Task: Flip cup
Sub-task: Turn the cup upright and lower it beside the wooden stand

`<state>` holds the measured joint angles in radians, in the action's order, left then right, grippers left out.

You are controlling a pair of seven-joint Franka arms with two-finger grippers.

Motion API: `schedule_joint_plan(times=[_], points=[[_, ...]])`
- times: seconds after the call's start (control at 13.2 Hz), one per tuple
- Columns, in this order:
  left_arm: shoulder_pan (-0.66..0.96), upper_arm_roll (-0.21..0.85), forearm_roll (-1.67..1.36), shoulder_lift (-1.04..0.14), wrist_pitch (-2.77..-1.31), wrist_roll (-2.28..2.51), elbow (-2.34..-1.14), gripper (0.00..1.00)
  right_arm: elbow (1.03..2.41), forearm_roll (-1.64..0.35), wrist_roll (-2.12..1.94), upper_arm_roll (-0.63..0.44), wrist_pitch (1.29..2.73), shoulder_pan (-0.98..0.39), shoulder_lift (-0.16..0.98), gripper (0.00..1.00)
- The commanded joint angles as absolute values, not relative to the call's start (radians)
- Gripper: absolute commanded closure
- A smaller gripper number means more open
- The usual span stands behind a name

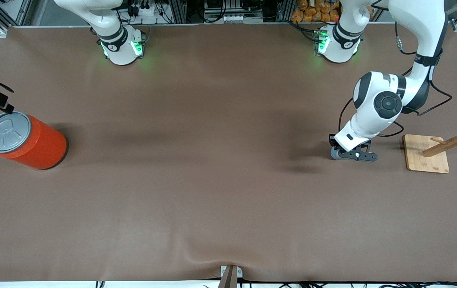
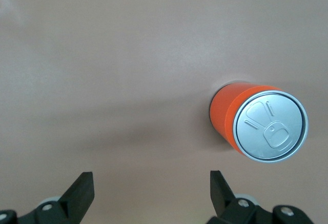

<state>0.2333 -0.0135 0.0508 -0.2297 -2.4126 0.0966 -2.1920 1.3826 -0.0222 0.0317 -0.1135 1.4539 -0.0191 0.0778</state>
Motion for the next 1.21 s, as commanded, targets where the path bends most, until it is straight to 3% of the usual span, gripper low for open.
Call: schedule_joint_plan(times=[0.0, 0.23, 0.68, 0.98, 1.14], points=[[0.225, -0.009, 0.074, -0.213, -2.418, 0.101, -2.200, 0.00, 1.373, -0.009, 0.048, -0.110, 1.442, -0.014, 0.071, 0.00], [0.227, -0.008, 0.075, -0.178, -2.352, 0.109, -2.154, 0.00, 1.373, -0.009, 0.048, -0.110, 1.442, -0.014, 0.071, 0.00], [0.227, -0.005, 0.061, -0.204, -1.947, 0.095, -1.801, 0.00, 1.373, -0.011, 0.049, -0.110, 1.440, -0.015, 0.071, 0.00], [0.210, -0.017, 0.058, -0.202, -1.925, 0.094, -1.730, 0.00, 1.374, -0.009, 0.048, -0.110, 1.439, -0.012, 0.071, 0.00], [0.138, 0.029, 0.060, -0.199, -1.925, 0.092, -1.704, 0.00, 1.373, -0.011, 0.048, -0.110, 1.439, -0.015, 0.071, 0.00]])
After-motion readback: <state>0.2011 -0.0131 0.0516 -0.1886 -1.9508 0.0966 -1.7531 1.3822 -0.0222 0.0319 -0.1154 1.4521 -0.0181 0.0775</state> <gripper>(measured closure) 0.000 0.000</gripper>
